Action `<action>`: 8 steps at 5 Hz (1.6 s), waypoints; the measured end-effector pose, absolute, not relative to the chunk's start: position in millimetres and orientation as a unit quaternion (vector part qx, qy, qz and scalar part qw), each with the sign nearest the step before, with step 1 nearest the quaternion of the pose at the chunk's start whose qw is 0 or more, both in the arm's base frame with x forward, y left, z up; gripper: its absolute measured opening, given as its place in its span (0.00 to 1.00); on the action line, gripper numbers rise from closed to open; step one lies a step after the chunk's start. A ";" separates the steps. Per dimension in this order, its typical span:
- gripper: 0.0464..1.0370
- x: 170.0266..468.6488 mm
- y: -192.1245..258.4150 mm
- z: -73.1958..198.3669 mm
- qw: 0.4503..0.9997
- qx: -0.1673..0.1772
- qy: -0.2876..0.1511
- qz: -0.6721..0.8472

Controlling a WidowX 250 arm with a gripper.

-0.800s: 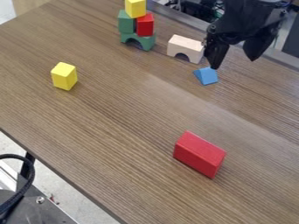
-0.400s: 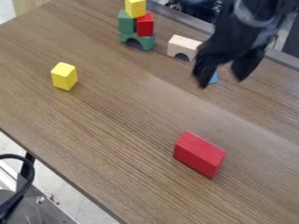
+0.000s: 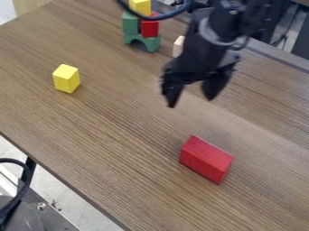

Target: Put the yellow block on top of the green and red blocks

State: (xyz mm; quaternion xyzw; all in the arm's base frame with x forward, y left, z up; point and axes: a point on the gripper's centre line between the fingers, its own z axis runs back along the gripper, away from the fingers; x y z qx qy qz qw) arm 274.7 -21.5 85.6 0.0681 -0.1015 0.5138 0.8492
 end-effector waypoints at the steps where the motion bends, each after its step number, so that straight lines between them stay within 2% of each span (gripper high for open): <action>1: 0.96 267.2 3.9 77.3 0.818 0.049 -0.094 0.565; 2: 0.96 271.9 35.2 76.4 0.775 0.034 -0.107 0.622; 4: 0.96 288.4 87.4 65.7 0.689 0.010 -0.094 0.719; 6: 0.96 299.4 128.6 59.3 0.631 0.012 -0.080 0.772; 8: 0.96 288.9 145.3 52.2 0.600 0.022 -0.041 0.799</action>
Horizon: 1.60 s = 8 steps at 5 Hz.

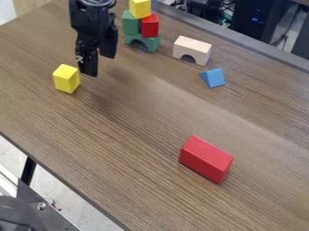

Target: Put the yellow block on top of the green and red blocks

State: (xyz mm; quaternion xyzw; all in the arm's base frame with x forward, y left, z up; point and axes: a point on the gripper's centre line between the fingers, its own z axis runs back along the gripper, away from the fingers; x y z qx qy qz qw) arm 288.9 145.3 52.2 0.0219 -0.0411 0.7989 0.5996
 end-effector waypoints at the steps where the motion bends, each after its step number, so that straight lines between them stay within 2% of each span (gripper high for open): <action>1: 0.96 276.7 148.6 49.7 0.585 0.028 -0.014 0.811; 2: 0.96 266.4 151.3 44.0 0.578 0.031 -0.001 0.816; 4: 0.96 248.0 152.0 46.2 0.547 0.015 0.026 0.836; 6: 0.96 236.6 157.8 46.8 0.568 0.017 0.037 0.822; 7: 0.91 233.3 166.6 39.6 0.637 0.011 0.023 0.770; 8: 0.62 227.5 170.9 30.2 0.673 0.044 0.000 0.738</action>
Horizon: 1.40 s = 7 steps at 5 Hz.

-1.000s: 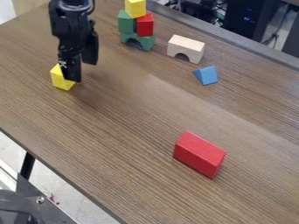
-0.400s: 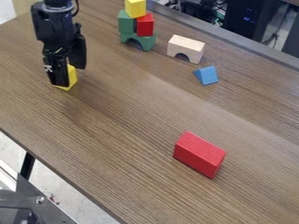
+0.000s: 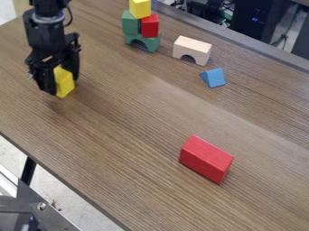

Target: Put the yellow block on top of the green and red blocks

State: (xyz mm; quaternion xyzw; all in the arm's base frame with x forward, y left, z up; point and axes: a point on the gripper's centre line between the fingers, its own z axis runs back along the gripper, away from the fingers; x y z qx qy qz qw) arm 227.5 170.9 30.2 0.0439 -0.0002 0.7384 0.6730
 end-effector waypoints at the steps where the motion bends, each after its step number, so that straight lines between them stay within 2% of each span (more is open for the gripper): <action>1: 0.54 234.3 163.0 31.7 0.711 0.040 -0.018 0.702; 2: 0.54 261.3 143.2 70.7 0.762 0.004 -0.069 0.644; 3: 0.54 292.4 125.2 117.6 0.821 -0.032 -0.098 0.561; 4: 0.54 315.5 109.4 163.4 0.869 -0.022 -0.123 0.478; 5: 0.54 340.6 109.4 173.5 0.903 0.007 -0.126 0.410; 6: 0.54 362.8 119.5 167.3 0.913 0.033 -0.121 0.388; 7: 0.54 379.7 125.6 165.5 0.917 0.036 -0.118 0.379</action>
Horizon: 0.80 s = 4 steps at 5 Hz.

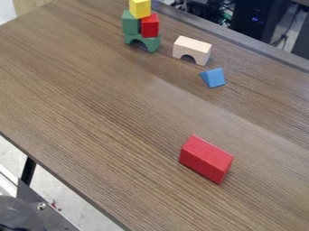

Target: Put the yellow block on top of the green and red blocks

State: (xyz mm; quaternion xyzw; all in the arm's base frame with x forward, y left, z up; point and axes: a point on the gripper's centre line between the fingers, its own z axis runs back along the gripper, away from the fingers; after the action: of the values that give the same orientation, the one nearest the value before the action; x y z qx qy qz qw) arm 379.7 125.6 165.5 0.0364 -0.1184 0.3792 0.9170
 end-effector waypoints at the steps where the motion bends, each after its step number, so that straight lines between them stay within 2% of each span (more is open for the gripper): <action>1: 0.54 396.5 132.9 161.3 0.919 0.030 -0.108 0.377; 4: 0.54 420.0 147.9 142.6 0.921 0.022 -0.073 0.381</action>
State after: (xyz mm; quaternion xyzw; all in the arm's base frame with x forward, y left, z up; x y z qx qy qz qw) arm 420.0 147.9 142.6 0.0221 -0.0731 0.3813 0.9213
